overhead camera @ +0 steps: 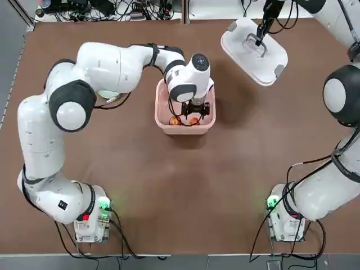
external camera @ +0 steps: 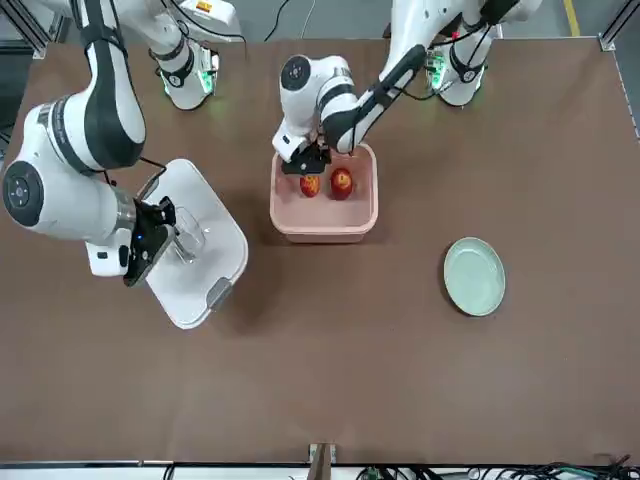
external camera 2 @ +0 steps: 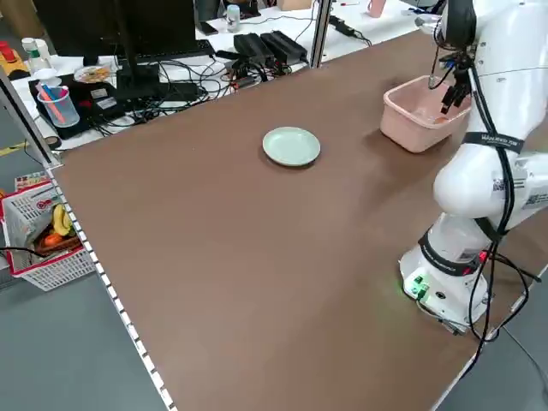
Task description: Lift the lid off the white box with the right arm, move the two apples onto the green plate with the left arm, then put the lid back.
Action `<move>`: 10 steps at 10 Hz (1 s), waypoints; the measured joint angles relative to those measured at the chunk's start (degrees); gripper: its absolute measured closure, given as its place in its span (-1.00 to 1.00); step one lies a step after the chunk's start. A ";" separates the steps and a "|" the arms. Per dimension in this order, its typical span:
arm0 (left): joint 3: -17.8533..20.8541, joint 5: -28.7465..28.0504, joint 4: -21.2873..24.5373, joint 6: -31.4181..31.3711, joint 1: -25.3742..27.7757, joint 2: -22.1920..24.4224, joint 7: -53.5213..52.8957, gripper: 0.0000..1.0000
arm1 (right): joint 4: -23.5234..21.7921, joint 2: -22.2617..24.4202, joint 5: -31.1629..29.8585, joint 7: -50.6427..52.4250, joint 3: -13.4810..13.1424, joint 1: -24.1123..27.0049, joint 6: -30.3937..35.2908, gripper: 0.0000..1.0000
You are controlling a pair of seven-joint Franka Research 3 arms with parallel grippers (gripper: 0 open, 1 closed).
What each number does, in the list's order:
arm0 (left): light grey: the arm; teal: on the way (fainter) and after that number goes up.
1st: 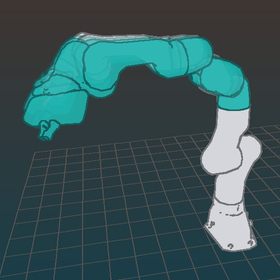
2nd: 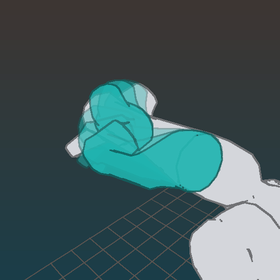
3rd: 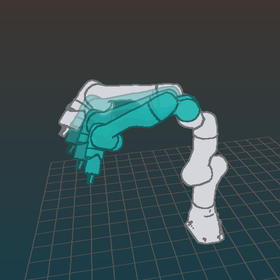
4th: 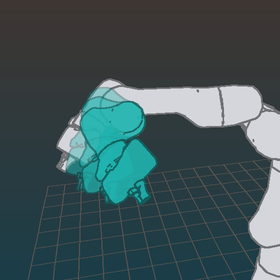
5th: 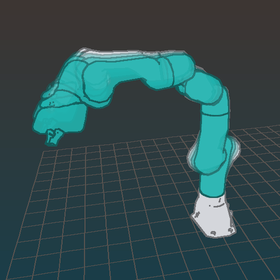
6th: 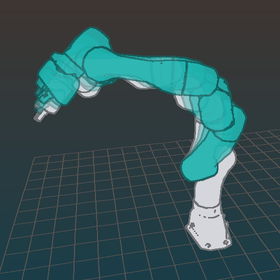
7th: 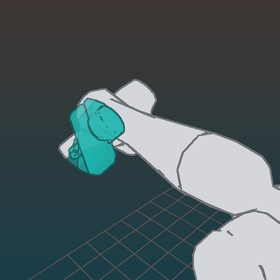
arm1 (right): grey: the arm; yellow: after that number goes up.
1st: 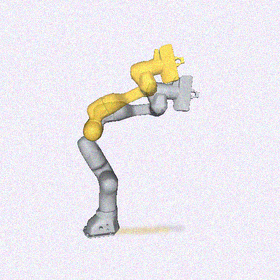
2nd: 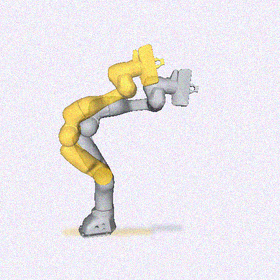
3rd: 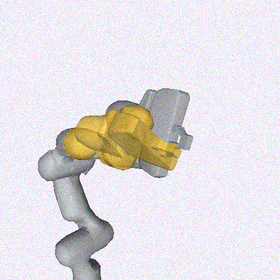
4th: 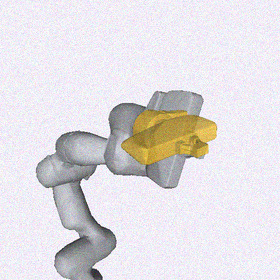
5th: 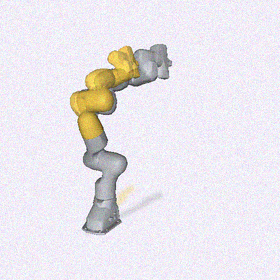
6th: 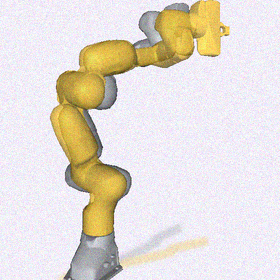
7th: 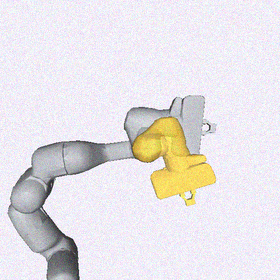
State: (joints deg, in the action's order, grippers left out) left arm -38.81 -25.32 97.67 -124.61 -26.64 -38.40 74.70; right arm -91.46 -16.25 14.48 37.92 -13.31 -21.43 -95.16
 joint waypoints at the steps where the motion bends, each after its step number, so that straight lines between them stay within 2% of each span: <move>1: 0.05 -0.25 0.06 -0.44 0.22 -0.94 -0.18 -0.91 | 0.00 0.00 0.00 0.00 0.00 0.00 0.00 0.86; 5: 0.01 -2.69 3.70 -7.02 0.13 -2.65 -0.33 -0.85 | 0.00 0.00 0.00 0.00 0.00 0.00 0.03 0.86; 10: 0.09 -4.40 3.93 -7.16 0.44 -2.72 0.36 -0.84 | 0.00 0.00 0.00 0.00 0.00 0.00 0.10 0.86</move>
State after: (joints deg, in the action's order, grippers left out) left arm -38.72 -29.72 101.60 -131.77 -26.20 -41.12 75.06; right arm -91.46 -16.25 14.48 37.92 -13.31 -21.43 -95.06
